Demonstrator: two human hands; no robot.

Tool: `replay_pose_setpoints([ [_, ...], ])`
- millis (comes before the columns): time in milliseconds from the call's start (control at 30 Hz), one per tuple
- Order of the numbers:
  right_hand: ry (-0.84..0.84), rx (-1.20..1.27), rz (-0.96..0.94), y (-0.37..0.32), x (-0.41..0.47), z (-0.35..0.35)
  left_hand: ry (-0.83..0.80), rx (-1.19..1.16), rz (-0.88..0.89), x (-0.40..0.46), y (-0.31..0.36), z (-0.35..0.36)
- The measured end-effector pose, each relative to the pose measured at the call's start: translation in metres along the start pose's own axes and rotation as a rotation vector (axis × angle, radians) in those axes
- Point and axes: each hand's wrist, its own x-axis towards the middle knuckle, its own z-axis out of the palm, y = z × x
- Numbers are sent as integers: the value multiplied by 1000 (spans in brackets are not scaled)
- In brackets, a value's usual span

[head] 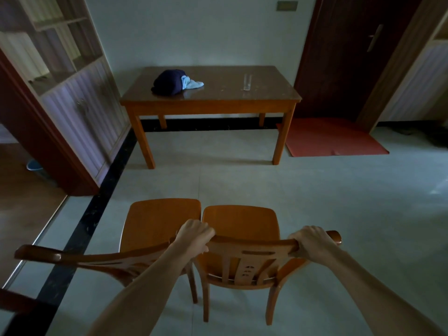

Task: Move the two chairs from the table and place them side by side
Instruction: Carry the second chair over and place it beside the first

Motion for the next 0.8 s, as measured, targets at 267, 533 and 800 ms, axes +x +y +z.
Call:
replay_pose_setpoints([
  [267,-3,-4,-42,5,15,-8,8,35,-24,14,-10,-2],
  [533,-49,-34,-47,8,25,-21,29,0,-59,22,-12,-7],
  [800,-88,-115,41,31,27,-13,-22,-33,7,35,18,9],
])
